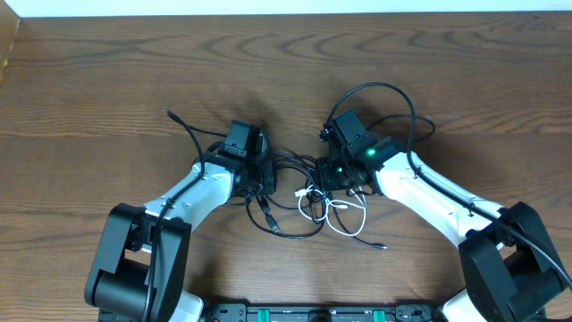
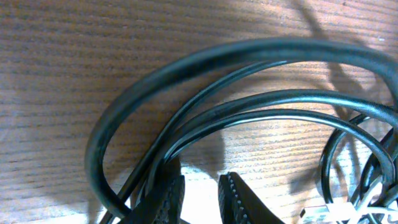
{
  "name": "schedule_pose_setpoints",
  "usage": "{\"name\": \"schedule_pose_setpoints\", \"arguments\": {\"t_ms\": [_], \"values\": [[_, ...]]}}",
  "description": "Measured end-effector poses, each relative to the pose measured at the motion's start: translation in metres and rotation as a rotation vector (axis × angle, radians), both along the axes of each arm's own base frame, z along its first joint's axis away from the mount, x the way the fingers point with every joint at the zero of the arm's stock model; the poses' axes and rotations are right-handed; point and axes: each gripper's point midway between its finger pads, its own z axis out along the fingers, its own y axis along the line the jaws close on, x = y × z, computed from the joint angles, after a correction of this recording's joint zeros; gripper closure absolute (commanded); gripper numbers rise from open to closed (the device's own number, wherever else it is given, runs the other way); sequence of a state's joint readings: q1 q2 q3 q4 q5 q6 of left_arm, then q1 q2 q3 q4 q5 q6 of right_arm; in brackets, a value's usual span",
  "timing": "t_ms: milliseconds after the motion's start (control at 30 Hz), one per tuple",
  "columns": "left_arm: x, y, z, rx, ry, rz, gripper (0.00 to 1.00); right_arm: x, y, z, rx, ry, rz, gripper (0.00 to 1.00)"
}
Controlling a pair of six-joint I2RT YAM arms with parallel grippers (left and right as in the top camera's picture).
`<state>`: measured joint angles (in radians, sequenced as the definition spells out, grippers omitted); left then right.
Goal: Untangle cables
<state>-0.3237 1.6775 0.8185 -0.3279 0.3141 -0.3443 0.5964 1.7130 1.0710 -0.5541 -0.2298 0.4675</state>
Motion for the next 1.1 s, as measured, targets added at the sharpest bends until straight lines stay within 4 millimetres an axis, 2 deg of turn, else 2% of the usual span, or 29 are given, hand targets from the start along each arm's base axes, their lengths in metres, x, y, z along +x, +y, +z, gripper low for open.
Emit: {"name": "schedule_pose_setpoints", "arguments": {"t_ms": [367,600,1100], "values": [[0.0,0.0,0.0,0.0,0.0,0.0,0.74,0.001,0.009,0.002,0.018,-0.011,-0.034,0.71],[0.0,0.0,0.0,0.0,0.0,0.0,0.74,-0.007,-0.004,-0.012,-0.048,0.023,-0.116,0.71],[0.0,0.0,0.0,0.0,0.0,0.0,0.74,0.006,0.0,-0.012,-0.02,-0.013,-0.197,0.81]]}}
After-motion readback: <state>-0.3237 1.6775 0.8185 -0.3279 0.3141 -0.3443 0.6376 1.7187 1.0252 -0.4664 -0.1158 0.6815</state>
